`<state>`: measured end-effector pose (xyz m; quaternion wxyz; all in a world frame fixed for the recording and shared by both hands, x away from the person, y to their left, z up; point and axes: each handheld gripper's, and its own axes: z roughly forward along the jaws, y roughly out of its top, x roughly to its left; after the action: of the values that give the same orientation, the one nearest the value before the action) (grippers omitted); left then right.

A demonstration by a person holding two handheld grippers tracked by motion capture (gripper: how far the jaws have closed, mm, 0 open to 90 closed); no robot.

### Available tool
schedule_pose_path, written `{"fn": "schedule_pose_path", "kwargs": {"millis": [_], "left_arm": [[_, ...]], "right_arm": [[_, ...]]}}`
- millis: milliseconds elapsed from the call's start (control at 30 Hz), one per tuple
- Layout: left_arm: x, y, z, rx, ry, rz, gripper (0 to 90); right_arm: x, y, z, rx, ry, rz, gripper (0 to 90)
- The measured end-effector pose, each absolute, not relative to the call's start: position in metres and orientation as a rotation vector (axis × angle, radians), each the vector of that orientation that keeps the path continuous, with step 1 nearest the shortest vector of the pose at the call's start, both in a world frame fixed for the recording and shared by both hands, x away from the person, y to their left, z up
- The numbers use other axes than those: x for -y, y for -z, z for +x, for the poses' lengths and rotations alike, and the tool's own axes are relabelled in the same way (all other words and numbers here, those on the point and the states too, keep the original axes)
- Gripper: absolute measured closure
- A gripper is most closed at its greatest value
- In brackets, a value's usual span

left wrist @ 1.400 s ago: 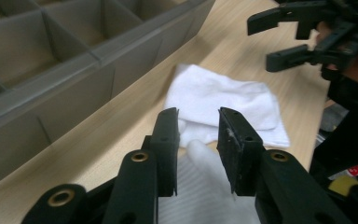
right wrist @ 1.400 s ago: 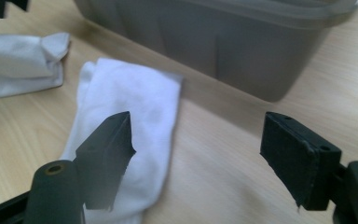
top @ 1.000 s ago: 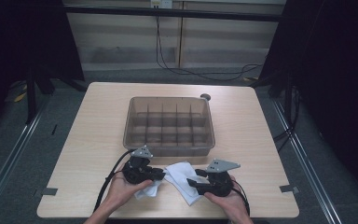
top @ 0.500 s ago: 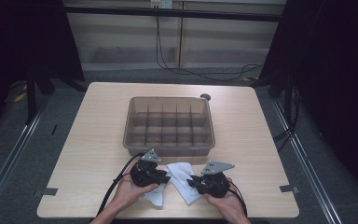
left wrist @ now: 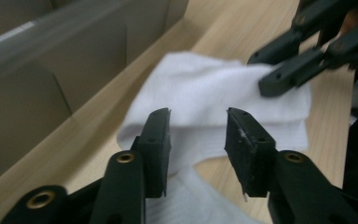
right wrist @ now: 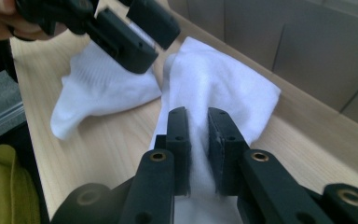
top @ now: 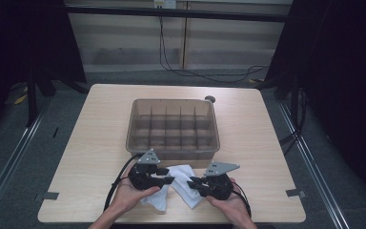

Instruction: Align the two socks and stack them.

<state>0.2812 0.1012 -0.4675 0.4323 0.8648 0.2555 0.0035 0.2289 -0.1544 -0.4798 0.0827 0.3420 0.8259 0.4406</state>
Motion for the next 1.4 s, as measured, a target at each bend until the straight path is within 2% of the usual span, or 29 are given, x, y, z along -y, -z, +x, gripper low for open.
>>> {"fn": "schedule_pose_path", "kwargs": {"millis": [100, 200, 333, 467, 767, 933, 1067, 1167, 1267, 1333, 1400], "left_arm": [[-0.094, 0.477, 0.284, -0.646, 0.023, 2.189, 56.0], [-0.082, 0.491, 0.281, -0.600, -0.002, 2.325, 58.9], [-0.086, 0.492, 0.285, -0.629, 0.027, 2.309, 64.0], [-0.086, 0.493, 0.281, -0.613, 0.005, 2.311, 64.2], [-0.075, 0.490, 0.265, -0.574, 0.072, 2.339, 63.8], [-0.071, 0.489, 0.260, -0.550, 0.170, 2.341, 63.7], [-0.078, 0.484, 0.263, -0.559, 0.178, 2.326, 64.5], [-0.090, 0.473, 0.266, -0.581, 0.162, 2.255, 67.8], [-0.102, 0.465, 0.276, -0.643, 0.082, 2.209, 68.0], [-0.104, 0.469, 0.283, -0.709, 0.031, 2.196, 62.1], [-0.102, 0.478, 0.289, -0.732, 0.032, 2.200, 58.8]], "right_arm": [[0.156, 0.482, 0.230, -2.469, -1.302, 1.033, 77.8], [0.158, 0.484, 0.232, -2.464, -1.296, 1.046, 80.5], [0.164, 0.480, 0.234, -2.441, -1.312, 1.063, 84.9], [0.167, 0.475, 0.235, -2.408, -1.340, 1.066, 85.4], [0.150, 0.462, 0.249, -2.378, -1.402, 1.028, 85.3], [0.141, 0.465, 0.255, -2.397, -1.400, 1.028, 85.2], [0.135, 0.477, 0.258, -2.435, -1.368, 1.042, 85.0], [0.133, 0.484, 0.259, -2.466, -1.342, 1.042, 84.9], [0.132, 0.491, 0.258, -2.496, -1.309, 1.045, 84.3], [0.131, 0.496, 0.258, -2.516, -1.283, 1.044, 83.2], [0.131, 0.498, 0.257, -2.521, -1.273, 1.031, 80.8]]}}
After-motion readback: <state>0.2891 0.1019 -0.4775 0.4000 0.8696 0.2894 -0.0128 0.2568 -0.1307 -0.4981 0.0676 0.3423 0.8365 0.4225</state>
